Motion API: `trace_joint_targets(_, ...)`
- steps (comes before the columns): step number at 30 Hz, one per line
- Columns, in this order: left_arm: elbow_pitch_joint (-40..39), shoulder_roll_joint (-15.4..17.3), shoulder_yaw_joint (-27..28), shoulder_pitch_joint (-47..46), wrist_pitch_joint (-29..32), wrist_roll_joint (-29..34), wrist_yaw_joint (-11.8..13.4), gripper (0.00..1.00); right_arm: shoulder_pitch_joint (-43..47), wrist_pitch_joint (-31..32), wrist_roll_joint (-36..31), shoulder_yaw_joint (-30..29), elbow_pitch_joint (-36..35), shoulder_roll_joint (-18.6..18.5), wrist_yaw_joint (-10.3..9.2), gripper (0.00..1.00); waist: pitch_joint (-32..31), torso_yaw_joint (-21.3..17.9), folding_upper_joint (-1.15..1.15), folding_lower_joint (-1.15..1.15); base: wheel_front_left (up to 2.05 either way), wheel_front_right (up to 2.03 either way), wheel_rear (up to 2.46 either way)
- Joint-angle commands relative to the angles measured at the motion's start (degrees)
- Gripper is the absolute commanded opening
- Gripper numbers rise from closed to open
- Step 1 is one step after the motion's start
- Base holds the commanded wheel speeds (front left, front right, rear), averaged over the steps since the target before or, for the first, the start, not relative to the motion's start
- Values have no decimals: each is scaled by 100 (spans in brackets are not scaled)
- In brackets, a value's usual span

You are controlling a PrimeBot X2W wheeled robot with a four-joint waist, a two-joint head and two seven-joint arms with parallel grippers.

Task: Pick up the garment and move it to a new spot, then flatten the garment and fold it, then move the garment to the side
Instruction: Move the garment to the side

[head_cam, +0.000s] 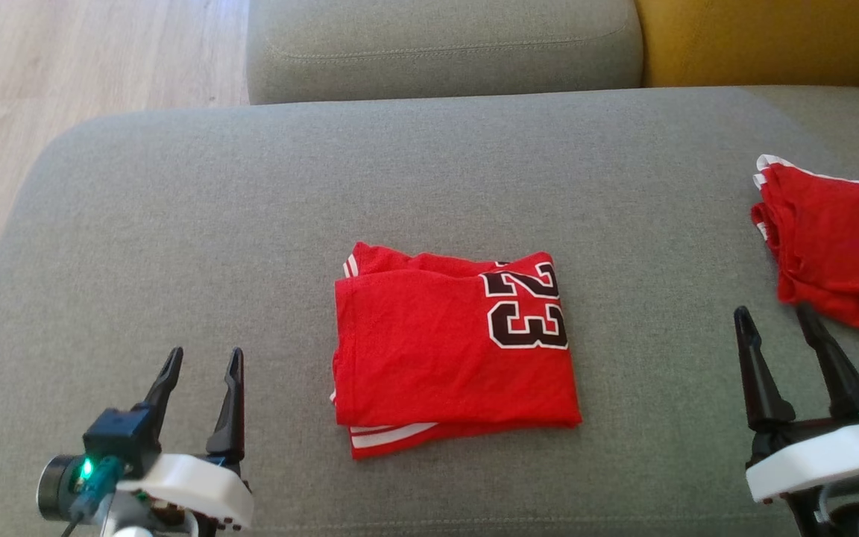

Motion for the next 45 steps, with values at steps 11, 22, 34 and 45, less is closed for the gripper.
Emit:
trace_joint_targets(11, -255, 130, 141, -291, -39, -92, 96, 100, -110, 0, -31, 25, -167, -69, 12, 100, 57, 92, 0, 0, 0, 0, 0)
trace_joint_targets(22, -303, 16, -51, -899, -181, -71, 7, 100, -296, 358, 72, 133, 4, -207, 12, 100, 650, 736, 0, 0, 0, 0, 0)
trace_joint_targets(34, -78, -312, -350, -1778, -440, 3, -153, 100, -932, 969, 341, 715, 482, -607, 12, 100, 1544, 1350, 0, 0, 0, 0, 0)
trace_joint_targets(45, -89, -453, -317, -2032, -481, 77, -197, 100, -939, 2097, 614, 880, 579, -789, 12, 84, 1851, 1447, 0, 0, 0, 0, 0)
